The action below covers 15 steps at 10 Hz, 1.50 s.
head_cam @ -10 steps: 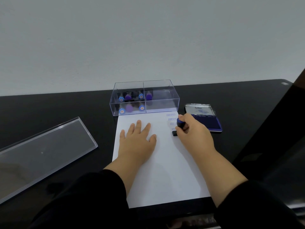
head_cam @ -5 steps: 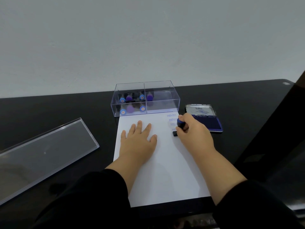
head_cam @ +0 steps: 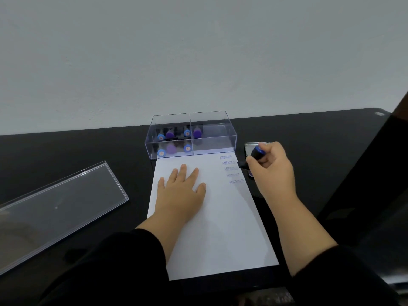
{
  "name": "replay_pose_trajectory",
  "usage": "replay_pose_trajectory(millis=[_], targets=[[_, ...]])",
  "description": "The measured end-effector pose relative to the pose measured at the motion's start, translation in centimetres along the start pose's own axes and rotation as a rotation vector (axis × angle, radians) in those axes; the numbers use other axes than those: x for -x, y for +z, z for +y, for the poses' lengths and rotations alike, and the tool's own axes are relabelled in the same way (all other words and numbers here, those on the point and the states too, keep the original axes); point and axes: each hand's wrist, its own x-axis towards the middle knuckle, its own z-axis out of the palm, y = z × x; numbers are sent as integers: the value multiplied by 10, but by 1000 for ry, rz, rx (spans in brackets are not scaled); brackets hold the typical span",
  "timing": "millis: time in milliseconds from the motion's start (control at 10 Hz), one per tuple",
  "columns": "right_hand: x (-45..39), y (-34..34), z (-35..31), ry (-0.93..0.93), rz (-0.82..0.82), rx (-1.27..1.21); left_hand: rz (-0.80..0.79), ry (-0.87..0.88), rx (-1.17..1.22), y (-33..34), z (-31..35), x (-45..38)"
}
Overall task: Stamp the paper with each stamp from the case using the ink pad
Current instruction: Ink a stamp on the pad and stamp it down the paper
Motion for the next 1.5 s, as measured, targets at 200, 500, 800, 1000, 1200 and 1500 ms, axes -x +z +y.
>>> replay_pose_trajectory(millis=[200, 500, 800, 1000, 1200, 1500], targets=[[-7, -14, -3, 89, 40, -160, -8, -8, -10, -1, 2, 0], [-4, -12, -11, 165, 58, -292, -14, -18, -21, -2, 2, -1], [-9, -20, -10, 287, 130, -378, -22, -28, -31, -2, 3, -1], [-8, -21, -11, 317, 119, -393, -29, -28, -33, -3, 3, -1], [-7, -20, -13, 329, 100, -392, -22, -26, -31, -3, 3, -1], [-6, -18, -16, 303, 82, -360, -24, -26, -33, -3, 3, -1]])
